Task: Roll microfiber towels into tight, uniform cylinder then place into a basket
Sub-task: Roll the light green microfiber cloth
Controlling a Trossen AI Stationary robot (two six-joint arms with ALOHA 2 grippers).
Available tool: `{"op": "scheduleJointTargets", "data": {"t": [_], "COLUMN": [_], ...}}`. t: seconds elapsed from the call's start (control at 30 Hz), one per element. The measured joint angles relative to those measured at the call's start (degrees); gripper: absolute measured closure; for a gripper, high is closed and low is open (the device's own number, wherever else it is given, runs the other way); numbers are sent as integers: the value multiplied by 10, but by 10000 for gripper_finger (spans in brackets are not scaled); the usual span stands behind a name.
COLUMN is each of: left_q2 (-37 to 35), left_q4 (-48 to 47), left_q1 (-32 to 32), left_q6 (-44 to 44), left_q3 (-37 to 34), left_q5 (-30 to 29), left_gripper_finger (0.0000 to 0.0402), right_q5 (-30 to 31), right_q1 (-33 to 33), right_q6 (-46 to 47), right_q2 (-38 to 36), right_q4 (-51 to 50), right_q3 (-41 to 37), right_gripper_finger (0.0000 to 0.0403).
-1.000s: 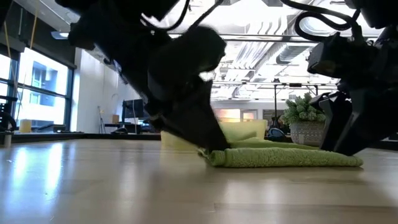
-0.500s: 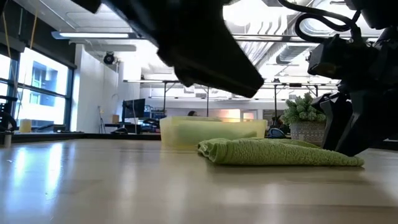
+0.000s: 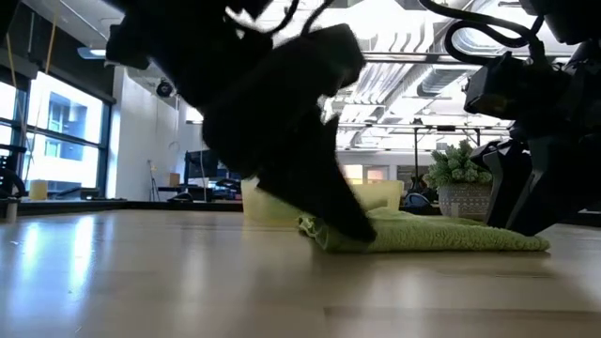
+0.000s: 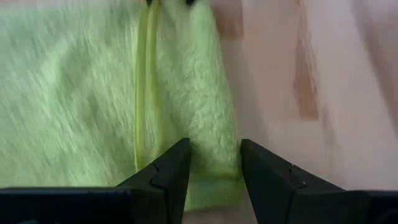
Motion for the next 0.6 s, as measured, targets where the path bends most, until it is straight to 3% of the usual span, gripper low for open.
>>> {"op": "scheduleJointTargets", "data": {"t": [0.17,0.43,0.6], "left_q2": [4,6,6], "left_q4": [-26,-21,-20], "left_q1": [0,-1,0], "left_q6": [-43,-59,-60], "left_q3": [2,2,1], "left_q5": [19,20,18], "left_gripper_finger": [271,271,271], "right_q5": [-20,-38,-8], "right_q1": [0,-1,24], "right_q6": [-3,-16,-74], "right_q2": [-6,-49,-46], "right_q4": [-8,-136,-94], "right_q3": [2,64,72], "right_gripper_finger": [277,276,276]}}
